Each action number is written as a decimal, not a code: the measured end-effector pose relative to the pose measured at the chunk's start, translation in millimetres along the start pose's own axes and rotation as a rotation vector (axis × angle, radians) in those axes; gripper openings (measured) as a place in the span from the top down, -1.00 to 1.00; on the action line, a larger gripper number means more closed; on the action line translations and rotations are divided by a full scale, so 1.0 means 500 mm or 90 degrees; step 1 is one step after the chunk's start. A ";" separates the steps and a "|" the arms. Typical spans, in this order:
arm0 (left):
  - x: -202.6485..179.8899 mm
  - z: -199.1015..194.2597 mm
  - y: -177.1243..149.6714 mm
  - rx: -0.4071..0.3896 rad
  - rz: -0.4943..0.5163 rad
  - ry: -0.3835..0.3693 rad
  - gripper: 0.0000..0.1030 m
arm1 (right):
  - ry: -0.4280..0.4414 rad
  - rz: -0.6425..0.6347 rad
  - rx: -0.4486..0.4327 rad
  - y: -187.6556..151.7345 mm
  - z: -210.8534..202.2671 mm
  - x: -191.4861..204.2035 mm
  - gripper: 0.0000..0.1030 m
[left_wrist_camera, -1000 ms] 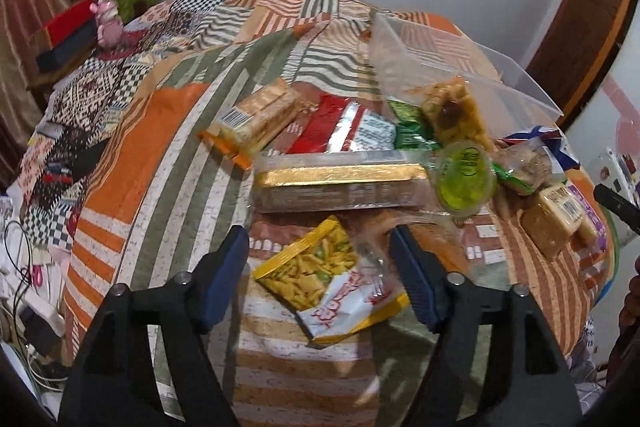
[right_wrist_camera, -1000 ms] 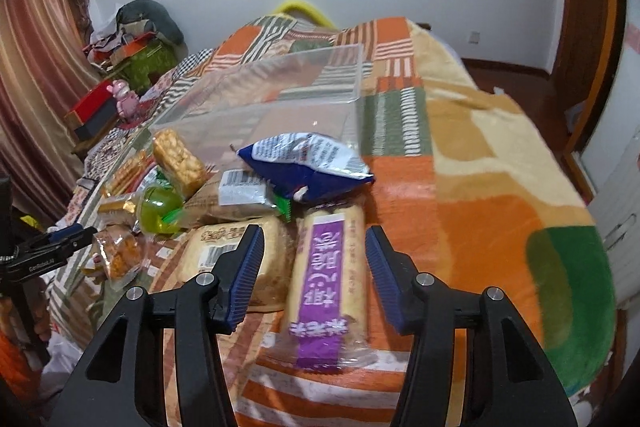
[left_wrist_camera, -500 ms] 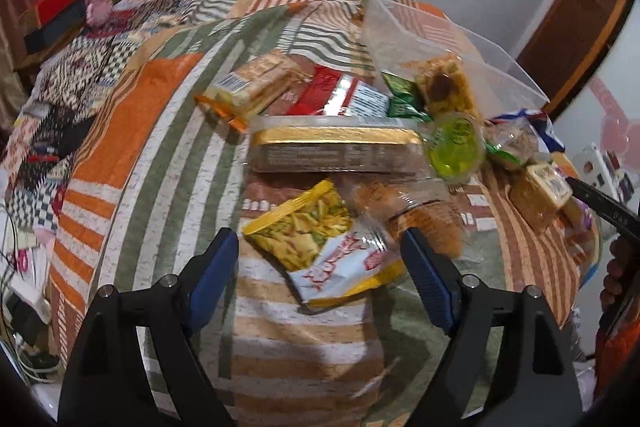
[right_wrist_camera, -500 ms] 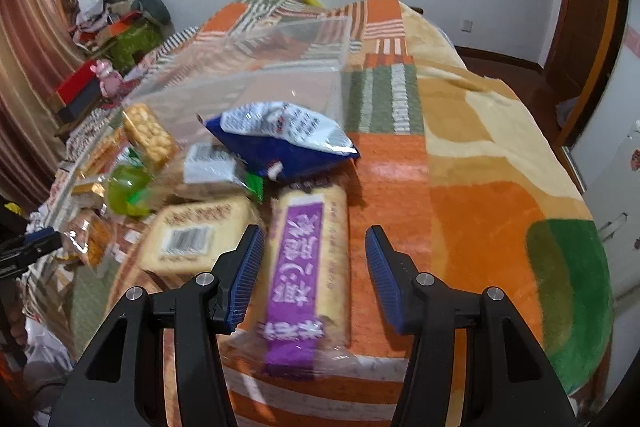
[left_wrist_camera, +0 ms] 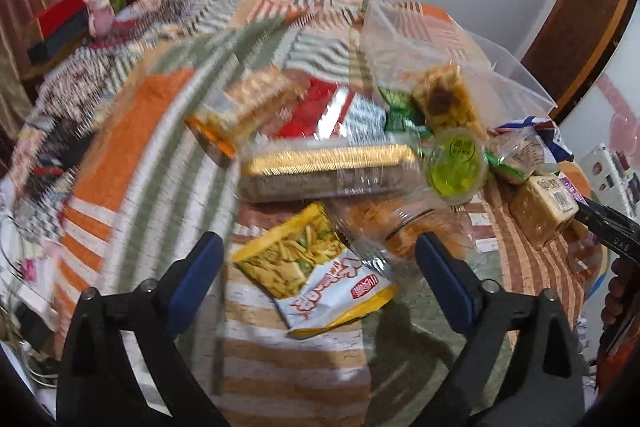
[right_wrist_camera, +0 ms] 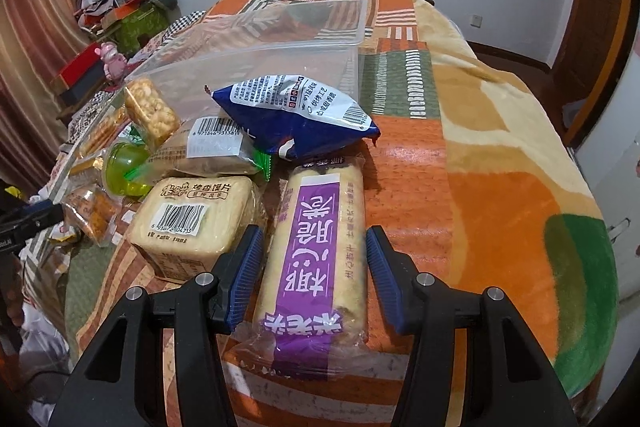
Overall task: Organize snacks
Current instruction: 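Move left tool to the yellow chip bag while right tool approaches the purple-label cake bar, then close left tool on the yellow chip bag while right tool grasps the purple-label cake bar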
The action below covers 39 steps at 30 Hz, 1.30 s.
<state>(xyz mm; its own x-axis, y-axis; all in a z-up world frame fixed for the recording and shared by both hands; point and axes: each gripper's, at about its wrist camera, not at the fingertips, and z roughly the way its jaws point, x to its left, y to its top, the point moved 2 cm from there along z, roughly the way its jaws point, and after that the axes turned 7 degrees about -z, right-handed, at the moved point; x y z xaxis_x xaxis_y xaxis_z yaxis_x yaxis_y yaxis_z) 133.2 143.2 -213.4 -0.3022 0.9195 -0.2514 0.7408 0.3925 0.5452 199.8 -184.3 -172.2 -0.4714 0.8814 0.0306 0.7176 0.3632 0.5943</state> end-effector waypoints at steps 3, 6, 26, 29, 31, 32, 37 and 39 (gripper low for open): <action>0.021 -0.034 0.005 -0.023 -0.012 0.015 -0.88 | 0.002 0.008 -0.003 -0.002 -0.001 -0.004 0.04; 0.045 -0.038 -0.002 -0.019 -0.007 0.059 -0.87 | 0.004 0.010 -0.006 -0.002 -0.002 -0.003 0.04; 0.020 0.058 -0.036 0.039 0.010 0.026 0.06 | -0.025 -0.035 -0.005 0.001 0.017 0.016 0.18; 0.018 0.044 -0.033 0.031 0.013 0.026 0.13 | -0.026 -0.030 -0.011 -0.002 0.008 0.012 0.18; 0.018 0.029 -0.037 0.023 0.021 0.033 0.15 | -0.025 -0.024 -0.017 -0.004 -0.001 0.009 0.18; 0.018 0.022 -0.037 0.018 0.021 0.035 0.16 | -0.025 -0.021 -0.020 -0.004 -0.006 0.007 0.18; 0.015 -0.023 -0.021 -0.009 0.009 0.020 0.55 | -0.019 -0.010 -0.044 -0.002 -0.041 -0.002 0.18; 0.009 -0.040 -0.010 -0.028 0.017 0.024 0.57 | -0.021 -0.010 -0.056 0.004 -0.054 -0.002 0.18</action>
<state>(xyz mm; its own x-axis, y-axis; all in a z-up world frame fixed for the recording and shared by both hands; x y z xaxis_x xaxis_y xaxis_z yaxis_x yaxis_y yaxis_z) 116.2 145.7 -201.0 -0.3062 0.9293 -0.2065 0.7215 0.3681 0.5864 187.8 -192.4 -149.5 -0.4641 0.8858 -0.0040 0.6623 0.3500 0.6625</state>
